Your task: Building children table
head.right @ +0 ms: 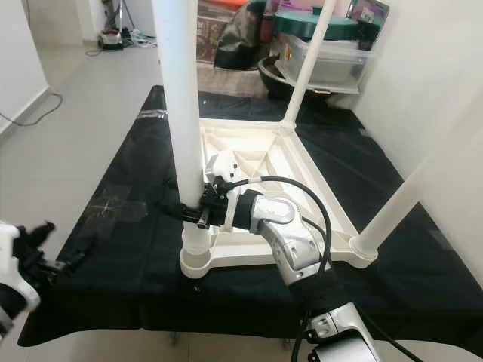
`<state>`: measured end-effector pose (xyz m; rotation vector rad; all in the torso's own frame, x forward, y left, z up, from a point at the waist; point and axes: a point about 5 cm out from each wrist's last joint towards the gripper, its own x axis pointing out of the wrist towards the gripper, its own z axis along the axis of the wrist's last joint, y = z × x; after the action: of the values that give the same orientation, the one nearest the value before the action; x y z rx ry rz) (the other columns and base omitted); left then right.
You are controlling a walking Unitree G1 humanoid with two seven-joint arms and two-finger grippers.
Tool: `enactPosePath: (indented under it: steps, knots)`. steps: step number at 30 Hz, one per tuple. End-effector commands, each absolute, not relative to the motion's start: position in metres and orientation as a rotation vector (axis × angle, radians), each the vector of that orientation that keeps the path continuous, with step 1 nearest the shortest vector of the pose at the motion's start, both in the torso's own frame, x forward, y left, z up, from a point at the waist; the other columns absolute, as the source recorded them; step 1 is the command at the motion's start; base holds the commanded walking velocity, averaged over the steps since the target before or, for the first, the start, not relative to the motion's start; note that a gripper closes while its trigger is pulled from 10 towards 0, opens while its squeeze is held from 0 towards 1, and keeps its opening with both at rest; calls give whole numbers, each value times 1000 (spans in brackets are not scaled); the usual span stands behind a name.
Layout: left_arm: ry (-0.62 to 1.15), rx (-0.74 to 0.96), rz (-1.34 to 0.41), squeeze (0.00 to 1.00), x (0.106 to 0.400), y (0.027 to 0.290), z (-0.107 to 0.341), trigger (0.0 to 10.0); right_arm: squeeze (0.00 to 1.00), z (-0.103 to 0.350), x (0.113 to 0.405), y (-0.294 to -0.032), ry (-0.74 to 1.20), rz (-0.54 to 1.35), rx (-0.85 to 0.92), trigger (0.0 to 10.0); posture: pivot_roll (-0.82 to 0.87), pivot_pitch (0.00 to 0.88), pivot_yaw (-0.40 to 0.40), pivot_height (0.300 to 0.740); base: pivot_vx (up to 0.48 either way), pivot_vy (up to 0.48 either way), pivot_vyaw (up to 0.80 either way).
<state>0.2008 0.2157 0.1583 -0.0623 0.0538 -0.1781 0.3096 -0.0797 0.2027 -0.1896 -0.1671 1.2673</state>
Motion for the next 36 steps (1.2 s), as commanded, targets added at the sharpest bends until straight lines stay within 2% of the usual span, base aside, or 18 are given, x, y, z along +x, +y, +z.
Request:
enactPosePath:
  steps: [1, 8, 22, 24, 31, 34, 35, 36]
  knots:
    - [55, -61, -193, 0, 199, 207, 156, 10000, 0, 188, 308, -84, -103, 1280, -203, 0, 156, 0, -128, 740, 0, 0, 0]
    - [40, -87, -186, 0, 201, 200, 153, 10000, 0, 189, 299, -89, -92, 1390, -222, 0, 150, 0, -136, 740, 0, 0, 0]
    - [27, -111, -157, 0, 202, 199, 152, 10000, 0, 180, 289, -75, -99, 1461, -206, 0, 163, 0, -152, 740, 0, 0, 0]
    - [20, -139, -141, 0, 202, 200, 153, 10000, 0, 173, 292, -70, -55, 1479, -158, 0, 173, 0, -162, 740, 0, 0, 0]
    - [5, -176, -107, 0, 199, 203, 155, 10000, 0, 167, 304, -69, -7, 1402, -50, 0, 184, 0, -173, 740, 0, 0, 0]
    - [4, -181, -99, 0, 197, 203, 155, 10000, 0, 163, 301, -69, 2, 1376, -57, 0, 184, 0, -173, 740, 0, 0, 0]
    - [5, -180, -96, 0, 197, 204, 156, 10000, 0, 158, 304, -67, 26, 1294, -82, 0, 182, 0, -171, 740, 0, 0, 0]
    - [5, -180, -96, 0, 197, 204, 156, 10000, 0, 158, 304, -67, 26, 1294, -82, 0, 182, 0, -171, 740, 0, 0, 0]
